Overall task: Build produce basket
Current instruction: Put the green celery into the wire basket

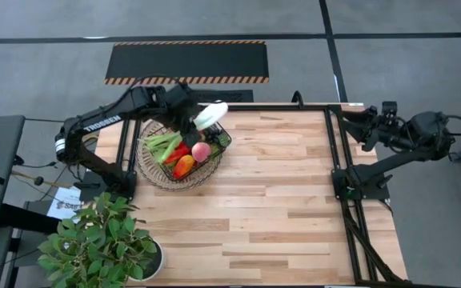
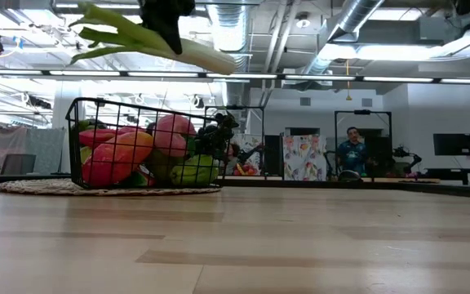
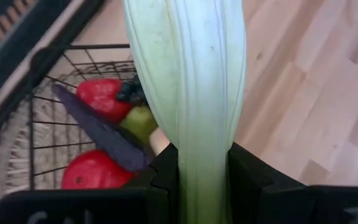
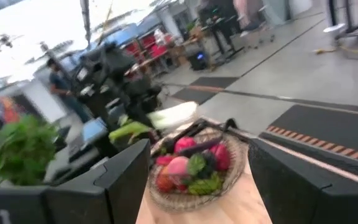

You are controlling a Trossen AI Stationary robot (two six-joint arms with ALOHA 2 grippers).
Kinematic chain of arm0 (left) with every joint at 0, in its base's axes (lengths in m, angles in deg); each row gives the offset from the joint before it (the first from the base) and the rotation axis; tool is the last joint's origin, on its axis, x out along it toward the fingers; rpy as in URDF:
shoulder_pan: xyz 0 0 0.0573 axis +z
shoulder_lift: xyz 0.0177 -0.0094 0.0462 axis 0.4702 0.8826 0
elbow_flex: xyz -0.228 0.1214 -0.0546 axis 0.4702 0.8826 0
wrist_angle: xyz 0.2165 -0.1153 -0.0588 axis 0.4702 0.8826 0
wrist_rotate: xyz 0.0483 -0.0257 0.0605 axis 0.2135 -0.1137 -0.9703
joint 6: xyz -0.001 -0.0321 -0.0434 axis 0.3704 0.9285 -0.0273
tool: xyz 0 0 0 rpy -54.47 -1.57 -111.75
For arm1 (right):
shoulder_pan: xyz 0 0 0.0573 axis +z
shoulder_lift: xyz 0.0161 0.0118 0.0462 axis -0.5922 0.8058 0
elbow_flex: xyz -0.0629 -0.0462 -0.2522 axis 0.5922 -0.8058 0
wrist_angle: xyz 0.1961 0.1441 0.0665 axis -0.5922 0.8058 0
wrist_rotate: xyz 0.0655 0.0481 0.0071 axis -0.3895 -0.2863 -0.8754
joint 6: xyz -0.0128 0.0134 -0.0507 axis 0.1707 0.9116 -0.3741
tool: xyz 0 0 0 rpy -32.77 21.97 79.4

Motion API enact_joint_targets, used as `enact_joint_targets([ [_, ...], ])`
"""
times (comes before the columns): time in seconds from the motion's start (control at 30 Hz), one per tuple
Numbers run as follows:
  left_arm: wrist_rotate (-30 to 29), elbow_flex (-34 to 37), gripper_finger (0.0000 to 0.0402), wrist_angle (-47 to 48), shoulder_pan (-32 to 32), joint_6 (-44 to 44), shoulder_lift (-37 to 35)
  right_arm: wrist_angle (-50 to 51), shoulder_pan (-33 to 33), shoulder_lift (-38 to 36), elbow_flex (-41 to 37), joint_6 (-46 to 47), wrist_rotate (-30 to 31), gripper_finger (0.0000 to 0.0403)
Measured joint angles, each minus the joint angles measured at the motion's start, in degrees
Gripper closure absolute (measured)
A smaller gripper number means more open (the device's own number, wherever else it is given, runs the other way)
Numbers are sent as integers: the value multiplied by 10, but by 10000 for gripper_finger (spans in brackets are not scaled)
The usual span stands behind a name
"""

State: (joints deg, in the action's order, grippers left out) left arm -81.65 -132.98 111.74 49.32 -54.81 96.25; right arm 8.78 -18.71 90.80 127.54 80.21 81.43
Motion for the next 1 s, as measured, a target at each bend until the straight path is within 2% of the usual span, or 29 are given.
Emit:
enact_joint_targets([
  [0.23,-74,0,329,16,-19,-20,0,-31,0,4,0,1,20,112],
  [0.47,-95,0,329,17,-23,-2,0,-12,-1,8,0,22,31,112],
  [0.77,-200,0,329,55,-49,200,0,61,0,26,0,98,30,112],
  [1.0,-271,29,329,47,-81,360,0,56,0,40,0,104,30,112],
])
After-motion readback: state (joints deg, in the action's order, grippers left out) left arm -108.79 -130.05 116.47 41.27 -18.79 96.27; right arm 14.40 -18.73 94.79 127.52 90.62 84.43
